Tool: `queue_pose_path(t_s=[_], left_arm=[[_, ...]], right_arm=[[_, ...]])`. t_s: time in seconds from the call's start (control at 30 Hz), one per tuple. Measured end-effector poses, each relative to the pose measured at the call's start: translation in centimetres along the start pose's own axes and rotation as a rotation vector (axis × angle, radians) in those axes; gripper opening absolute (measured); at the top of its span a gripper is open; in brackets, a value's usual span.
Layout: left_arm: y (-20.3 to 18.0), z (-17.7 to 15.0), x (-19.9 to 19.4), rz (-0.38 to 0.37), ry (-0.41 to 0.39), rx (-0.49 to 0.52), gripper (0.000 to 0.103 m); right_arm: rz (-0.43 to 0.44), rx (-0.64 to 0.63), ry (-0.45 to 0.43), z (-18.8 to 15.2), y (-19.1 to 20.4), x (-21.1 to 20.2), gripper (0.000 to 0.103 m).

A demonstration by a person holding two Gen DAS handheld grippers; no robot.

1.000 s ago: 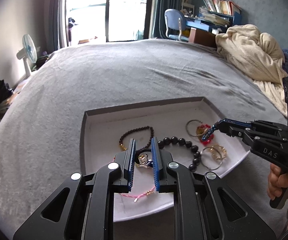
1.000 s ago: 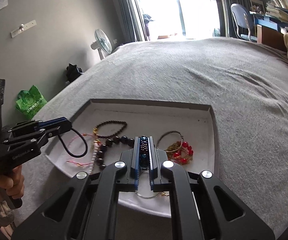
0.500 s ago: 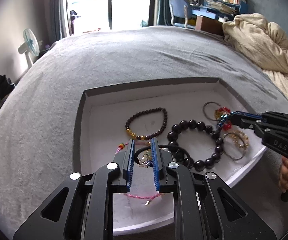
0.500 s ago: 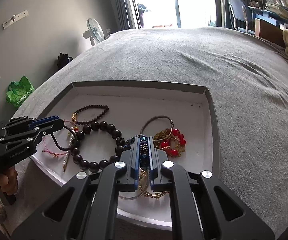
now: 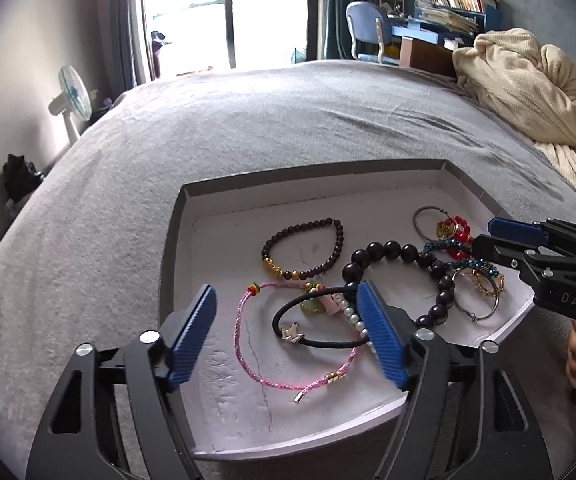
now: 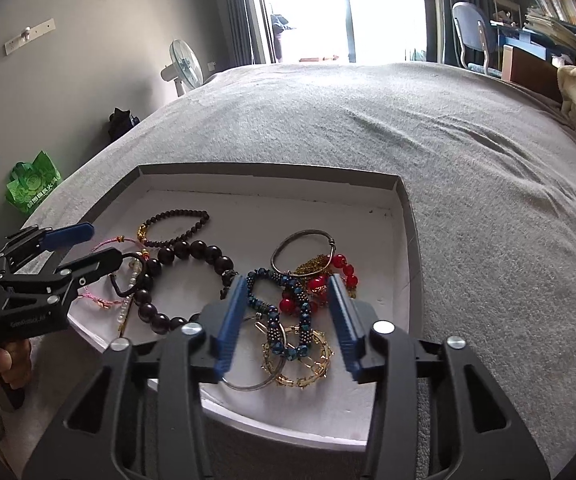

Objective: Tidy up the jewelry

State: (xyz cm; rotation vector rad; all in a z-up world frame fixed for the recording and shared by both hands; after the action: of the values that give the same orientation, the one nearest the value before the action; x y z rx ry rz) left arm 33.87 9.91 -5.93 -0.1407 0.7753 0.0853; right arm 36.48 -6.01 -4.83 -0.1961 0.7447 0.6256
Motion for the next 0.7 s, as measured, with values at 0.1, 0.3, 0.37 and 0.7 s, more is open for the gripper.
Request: queue_pose_path(t_s=[0.1,0.3,0.37,0.7], left_arm=[[0.0,0.1,-0.5,0.002,-0.02,-0.003,0.084],[0.3,0.0,-1.7,0.03,-0.063,-0.019,0.095],[0.6,-0.2,-2.1,0.055,-0.077,-0.025,0.096],[1.3,-1.1,-4.4,0.047,-0.112,-0.048,0.098]], right_arm=[[0.001,0.001,-0.011,-0.1,0.2,-0.4,0.051],[-0.008,0.004,-0.052,-0.3,0.5,-1.6,0.074],[-0.011,0.007,-0.064,-0.4,0.5,-2.0,0.077],[-0.027,0.014,-0.102,-1.4,1.0,-3.8,0.097]])
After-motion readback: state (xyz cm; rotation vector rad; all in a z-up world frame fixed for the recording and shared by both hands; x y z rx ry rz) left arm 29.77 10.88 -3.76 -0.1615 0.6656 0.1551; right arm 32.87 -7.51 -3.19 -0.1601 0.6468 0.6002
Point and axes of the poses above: each gripper's, at about its wrist camera, not at the fingertips, and x roughly the way its jaws point, y to its left, z to its top, the point moved 6 cm from there along x, roughly the way its jaws point, and after that the axes turned 9 degrees about -x, right-handed, at the moved point
